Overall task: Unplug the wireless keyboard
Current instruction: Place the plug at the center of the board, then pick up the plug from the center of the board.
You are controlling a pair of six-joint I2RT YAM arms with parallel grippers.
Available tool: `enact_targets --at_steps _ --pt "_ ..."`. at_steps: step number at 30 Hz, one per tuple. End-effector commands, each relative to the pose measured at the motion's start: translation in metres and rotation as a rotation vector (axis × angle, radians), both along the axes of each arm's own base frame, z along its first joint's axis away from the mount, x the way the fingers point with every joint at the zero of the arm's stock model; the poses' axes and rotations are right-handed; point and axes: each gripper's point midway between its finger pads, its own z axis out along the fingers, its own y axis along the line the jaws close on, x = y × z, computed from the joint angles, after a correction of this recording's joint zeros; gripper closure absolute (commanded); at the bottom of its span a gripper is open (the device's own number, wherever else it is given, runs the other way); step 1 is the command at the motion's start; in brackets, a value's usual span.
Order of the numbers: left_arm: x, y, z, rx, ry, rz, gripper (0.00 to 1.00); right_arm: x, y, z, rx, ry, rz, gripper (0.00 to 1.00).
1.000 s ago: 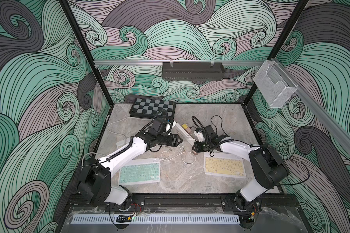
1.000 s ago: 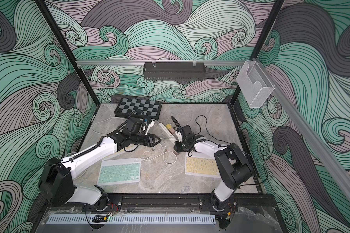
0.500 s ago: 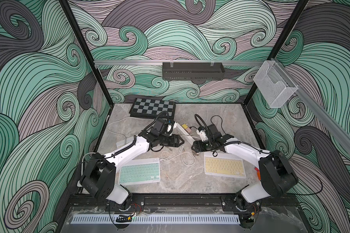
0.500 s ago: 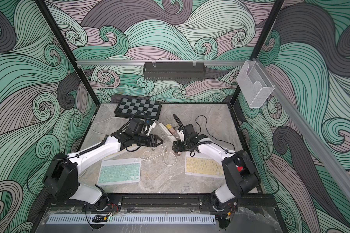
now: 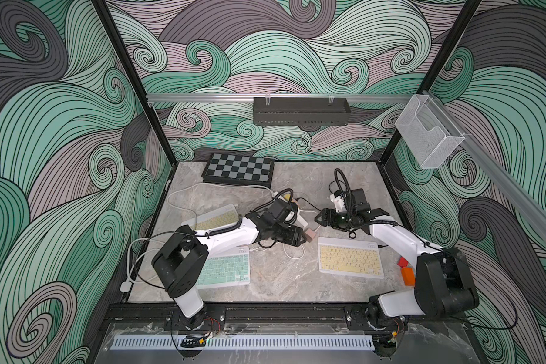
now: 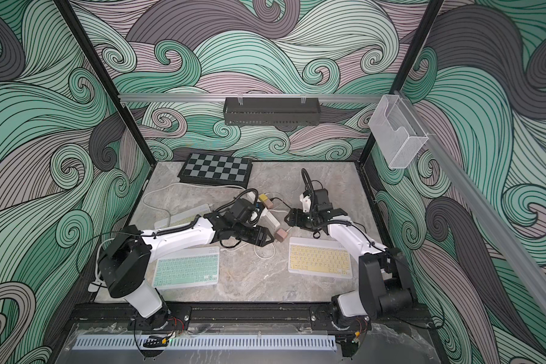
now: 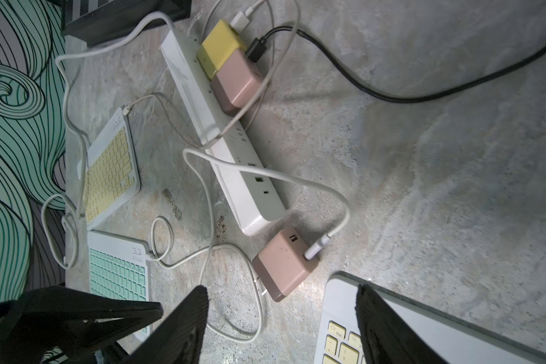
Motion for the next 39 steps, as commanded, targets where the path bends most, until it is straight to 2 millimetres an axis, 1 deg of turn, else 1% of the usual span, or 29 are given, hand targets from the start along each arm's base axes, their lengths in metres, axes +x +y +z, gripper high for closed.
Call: enact_targets --at_steps 1,6,8,12,16,20,25,27,33,37,38,39 --pt "0.013 -0.009 -0.004 0.113 -0.105 -0.022 0.33 0.000 0.003 0.007 0.085 -0.013 -0.028 0.26" --pt "0.030 -0.020 -0.029 0.242 -0.154 -0.058 0.31 0.001 -0.006 0.007 0.101 -0.018 -0.059 0.27" --pt "0.035 -0.022 -0.036 0.268 -0.176 -0.059 0.28 0.002 -0.009 0.009 0.108 -0.023 -0.067 0.27" --pt "0.043 -0.029 -0.044 0.285 -0.202 -0.061 0.25 0.004 -0.015 0.010 0.118 -0.030 -0.083 0.27" --pt "0.049 -0.036 -0.055 0.307 -0.214 -0.071 0.25 0.004 -0.016 0.009 0.140 -0.027 -0.089 0.27" --pt "0.048 -0.047 -0.064 0.305 -0.212 -0.110 0.26 0.004 -0.016 0.008 0.149 -0.021 -0.084 0.30" --pt "0.053 -0.046 -0.074 0.353 -0.224 -0.101 0.26 0.004 -0.017 0.008 0.155 -0.023 -0.085 0.30" --pt "0.056 -0.046 -0.078 0.366 -0.226 -0.098 0.28 0.005 -0.016 0.008 0.160 -0.021 -0.085 0.30" --pt "0.057 -0.046 -0.084 0.381 -0.233 -0.097 0.41 0.004 -0.015 0.006 0.171 -0.016 -0.082 0.31" --pt "0.057 -0.049 -0.085 0.377 -0.245 -0.100 0.41 0.003 -0.015 0.005 0.175 -0.015 -0.083 0.31" --pt "0.057 -0.050 -0.084 0.381 -0.251 -0.100 0.42 0.003 -0.015 0.004 0.175 -0.012 -0.085 0.31" --pt "0.058 -0.051 -0.084 0.383 -0.254 -0.098 0.45 0.002 -0.015 0.004 0.177 -0.010 -0.085 0.31"
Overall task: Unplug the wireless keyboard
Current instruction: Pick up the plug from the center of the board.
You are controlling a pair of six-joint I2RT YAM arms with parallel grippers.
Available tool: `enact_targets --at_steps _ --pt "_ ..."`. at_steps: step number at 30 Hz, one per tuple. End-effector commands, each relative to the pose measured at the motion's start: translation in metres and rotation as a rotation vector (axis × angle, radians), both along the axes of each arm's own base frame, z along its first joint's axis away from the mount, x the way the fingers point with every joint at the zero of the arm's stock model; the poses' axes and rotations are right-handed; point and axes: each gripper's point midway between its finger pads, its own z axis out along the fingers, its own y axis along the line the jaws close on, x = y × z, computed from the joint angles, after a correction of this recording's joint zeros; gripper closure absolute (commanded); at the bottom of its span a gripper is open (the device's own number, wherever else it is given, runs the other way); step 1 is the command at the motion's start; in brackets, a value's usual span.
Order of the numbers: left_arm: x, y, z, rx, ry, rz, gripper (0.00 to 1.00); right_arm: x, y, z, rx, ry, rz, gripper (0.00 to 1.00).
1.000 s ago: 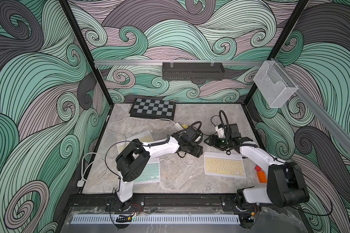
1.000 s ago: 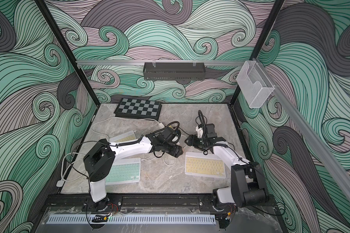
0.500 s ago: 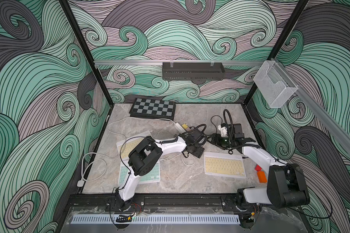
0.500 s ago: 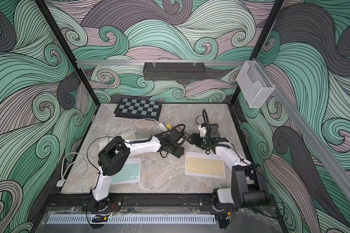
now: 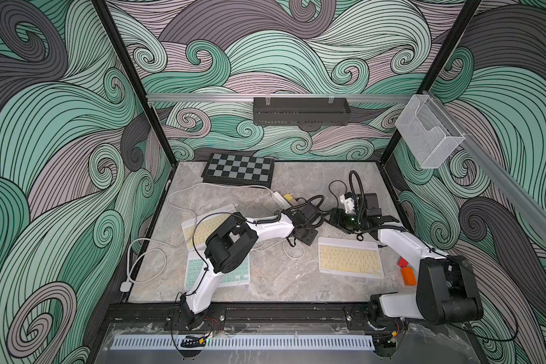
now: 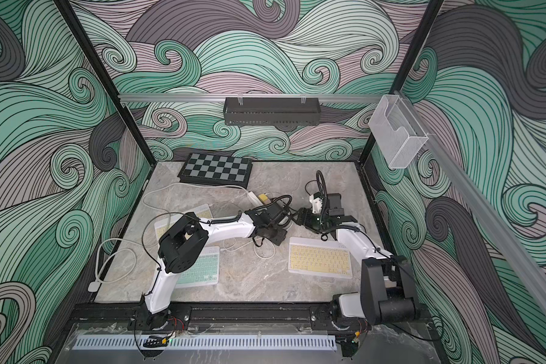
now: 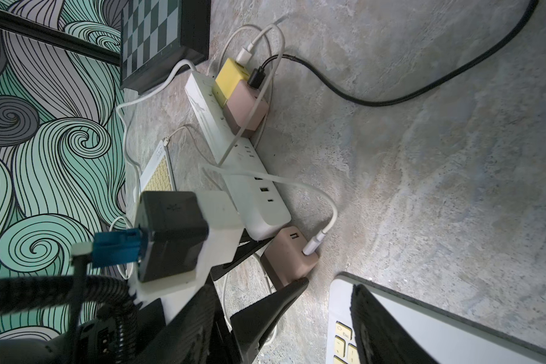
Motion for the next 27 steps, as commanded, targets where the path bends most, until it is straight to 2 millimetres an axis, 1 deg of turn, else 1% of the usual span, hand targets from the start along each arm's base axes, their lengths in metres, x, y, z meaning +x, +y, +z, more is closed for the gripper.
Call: enact_targets --at_steps 1,4,6,9,11,12,14,15,17,18,20,23,25,27 --pt "0.002 -0.006 -0.002 0.027 -0.027 -0.017 0.49 -0.001 0.000 -0.002 0.022 0.004 -0.006 0.31" --pt "0.003 -0.002 0.002 0.041 -0.046 0.001 0.66 -0.002 0.001 -0.002 0.028 0.004 -0.004 0.31" --pt "0.004 0.002 0.011 0.032 -0.064 0.022 0.77 -0.002 0.001 0.000 0.036 -0.006 -0.002 0.31" --pt "0.001 0.004 0.036 -0.011 -0.085 0.025 0.91 0.000 0.004 0.008 0.062 -0.045 0.009 0.32" --pt "-0.002 0.007 0.060 -0.054 -0.107 0.009 0.99 0.002 0.007 0.018 0.093 -0.088 0.021 0.32" --pt "-0.004 0.009 0.071 -0.076 -0.119 0.001 1.00 0.003 0.009 0.024 0.105 -0.114 0.026 0.32" --pt "-0.010 0.014 0.095 -0.134 -0.118 -0.037 1.00 0.006 0.013 0.042 0.142 -0.197 0.049 0.32" --pt "-0.013 0.016 0.104 -0.163 -0.109 -0.060 1.00 0.006 0.016 0.049 0.159 -0.230 0.060 0.33" --pt "-0.021 0.022 0.125 -0.250 -0.069 -0.122 1.00 0.007 0.021 0.067 0.200 -0.302 0.083 0.34" --pt "-0.024 0.025 0.132 -0.282 -0.045 -0.140 1.00 0.007 0.024 0.076 0.223 -0.338 0.103 0.34" --pt "-0.028 0.035 0.149 -0.363 0.027 -0.181 1.00 0.005 0.034 0.101 0.297 -0.442 0.167 0.34" --pt "-0.034 0.050 0.179 -0.475 0.082 -0.228 1.00 -0.002 0.048 0.137 0.377 -0.576 0.288 0.35" --pt "-0.037 0.059 0.198 -0.533 0.081 -0.247 1.00 -0.007 0.055 0.154 0.398 -0.638 0.347 0.36" --pt "-0.040 0.065 0.212 -0.585 0.089 -0.263 1.00 -0.014 0.062 0.170 0.424 -0.694 0.399 0.37"
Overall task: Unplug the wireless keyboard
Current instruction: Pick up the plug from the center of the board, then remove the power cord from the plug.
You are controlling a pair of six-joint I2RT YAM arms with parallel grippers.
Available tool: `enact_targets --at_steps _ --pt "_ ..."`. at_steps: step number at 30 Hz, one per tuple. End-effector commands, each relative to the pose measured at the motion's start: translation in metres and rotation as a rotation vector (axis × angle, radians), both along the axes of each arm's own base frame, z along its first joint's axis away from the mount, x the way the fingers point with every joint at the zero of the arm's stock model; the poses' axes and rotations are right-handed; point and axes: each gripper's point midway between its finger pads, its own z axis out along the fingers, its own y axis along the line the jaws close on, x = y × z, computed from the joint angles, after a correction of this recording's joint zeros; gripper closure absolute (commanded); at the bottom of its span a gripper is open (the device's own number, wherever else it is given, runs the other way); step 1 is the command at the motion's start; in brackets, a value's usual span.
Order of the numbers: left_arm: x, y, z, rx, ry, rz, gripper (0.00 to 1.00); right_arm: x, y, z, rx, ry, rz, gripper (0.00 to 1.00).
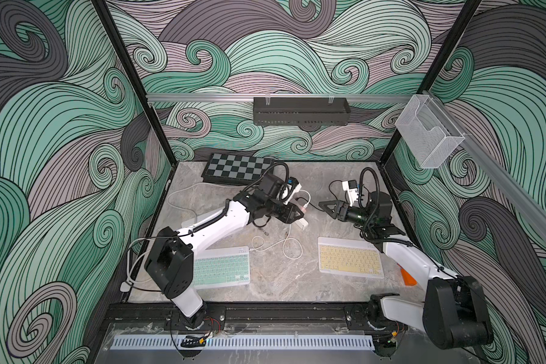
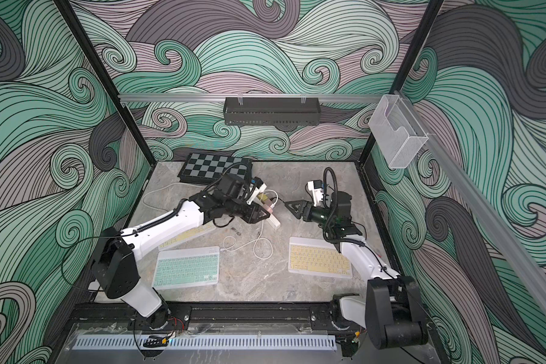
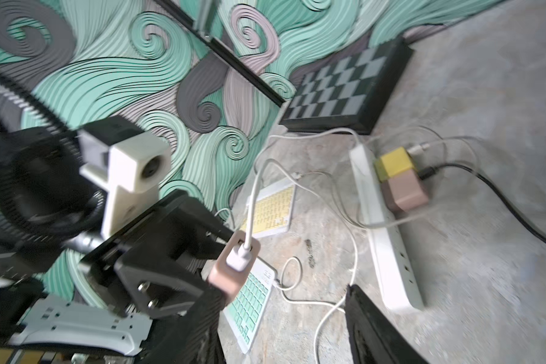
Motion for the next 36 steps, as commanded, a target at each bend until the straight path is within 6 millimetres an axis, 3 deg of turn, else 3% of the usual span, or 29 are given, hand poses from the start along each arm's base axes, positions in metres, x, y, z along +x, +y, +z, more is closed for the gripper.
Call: enact_targets --at_steps 1,5,11,18,29,36 --pt "-0.033 -0.001 0.032 -0.138 0.052 -0.158 1.00 -0.019 0.022 0.053 0.079 -0.204 0.165 0.37" --pt "-0.044 -0.006 0.052 -0.270 0.106 -0.244 1.00 -0.029 0.044 0.063 0.099 -0.227 0.268 0.38" --pt "-0.050 -0.009 0.065 -0.339 0.138 -0.281 1.00 -0.040 0.060 0.074 0.102 -0.277 0.346 0.44" --pt "-0.046 0.000 0.072 -0.360 0.139 -0.262 1.00 -0.042 0.063 0.067 0.112 -0.241 0.358 0.49" --pt "-0.044 0.002 0.078 -0.384 0.138 -0.254 1.00 -0.051 0.075 0.069 0.123 -0.242 0.412 0.73" --pt "-0.037 0.004 0.080 -0.398 0.138 -0.230 1.00 -0.053 0.075 0.068 0.124 -0.239 0.414 0.80"
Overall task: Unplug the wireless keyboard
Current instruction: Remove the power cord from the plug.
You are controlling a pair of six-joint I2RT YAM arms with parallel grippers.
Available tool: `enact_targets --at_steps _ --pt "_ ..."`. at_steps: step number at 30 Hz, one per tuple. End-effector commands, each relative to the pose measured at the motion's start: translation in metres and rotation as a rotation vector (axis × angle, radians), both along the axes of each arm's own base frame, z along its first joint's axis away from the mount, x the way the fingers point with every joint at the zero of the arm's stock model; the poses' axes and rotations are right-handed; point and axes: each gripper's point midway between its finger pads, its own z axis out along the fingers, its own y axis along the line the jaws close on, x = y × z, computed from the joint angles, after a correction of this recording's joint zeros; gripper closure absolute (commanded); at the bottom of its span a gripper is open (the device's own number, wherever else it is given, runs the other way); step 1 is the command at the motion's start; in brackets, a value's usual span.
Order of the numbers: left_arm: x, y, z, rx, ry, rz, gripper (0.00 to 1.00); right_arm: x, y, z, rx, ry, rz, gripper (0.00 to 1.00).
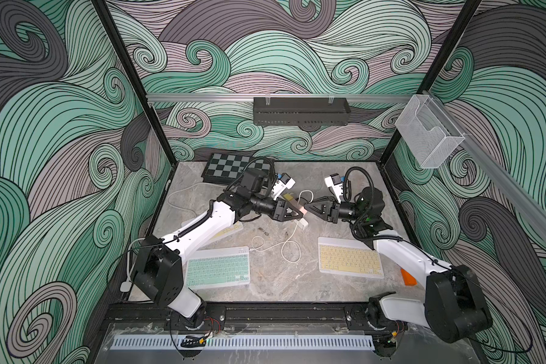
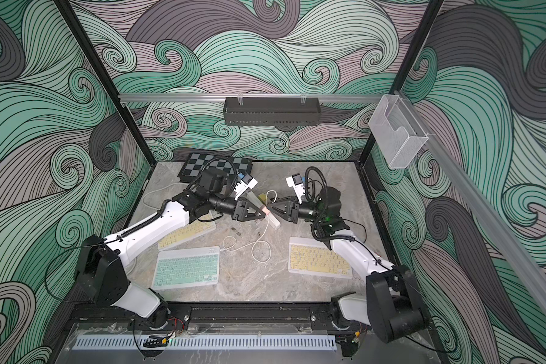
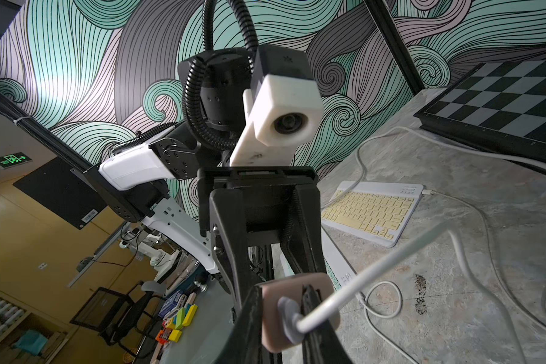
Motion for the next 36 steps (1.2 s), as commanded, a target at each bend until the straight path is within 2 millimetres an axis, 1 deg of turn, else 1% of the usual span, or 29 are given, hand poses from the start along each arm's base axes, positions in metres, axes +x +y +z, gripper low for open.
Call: enact_targets --at_steps 1,3,4,5,10,15,17,19,21,22,24,26,30,32,36 --pt "0.004 0.002 0.027 -0.066 -0.054 0.011 1.00 -0.005 0.003 0.009 0.009 -0.043 0.027 0.84" --pt "0.005 0.002 0.028 -0.075 -0.053 0.015 1.00 -0.004 0.003 0.010 0.010 -0.046 0.024 0.92" --pt "0.005 0.002 0.030 -0.080 -0.051 0.015 1.00 -0.004 0.003 0.011 0.011 -0.050 0.021 0.98" --pt "0.004 0.002 0.031 -0.087 -0.047 0.012 1.00 -0.003 0.003 0.012 0.013 -0.050 0.018 1.00" --pt "0.001 0.003 0.029 -0.109 -0.028 0.012 1.00 0.001 0.002 0.026 0.039 -0.066 -0.006 1.00" --pt "-0.002 0.005 0.021 -0.123 -0.014 0.026 1.00 0.008 -0.002 0.040 0.068 -0.077 -0.062 1.00" --pt "-0.003 0.007 0.016 -0.112 -0.018 0.044 1.00 0.009 -0.004 0.045 0.073 -0.085 -0.081 1.00" --pt "-0.001 0.011 0.009 -0.087 -0.028 0.079 1.00 0.013 -0.011 0.047 0.070 -0.086 -0.118 1.00" --pt "0.007 0.016 -0.005 -0.042 -0.027 0.141 1.00 0.018 -0.021 0.047 0.073 -0.084 -0.167 1.00" --pt "0.004 0.020 0.003 -0.053 -0.053 0.158 1.00 0.021 -0.027 0.048 0.075 -0.084 -0.195 1.00" --pt "0.005 0.023 0.004 -0.064 -0.056 0.182 1.00 0.026 -0.037 0.048 0.081 -0.084 -0.244 1.00" --pt "0.001 0.022 0.005 -0.079 -0.053 0.170 1.00 0.028 -0.042 0.050 0.085 -0.091 -0.268 1.00" --pt "-0.001 0.022 -0.003 -0.028 -0.012 0.146 1.00 0.031 -0.043 0.052 0.091 -0.091 -0.275 1.00" --pt "-0.002 0.022 -0.002 -0.027 -0.014 0.150 1.00 0.032 -0.044 0.054 0.100 -0.094 -0.288 1.00" --pt "0.004 0.023 -0.004 -0.029 0.017 0.203 1.00 0.037 -0.046 0.055 0.108 -0.092 -0.316 1.00"
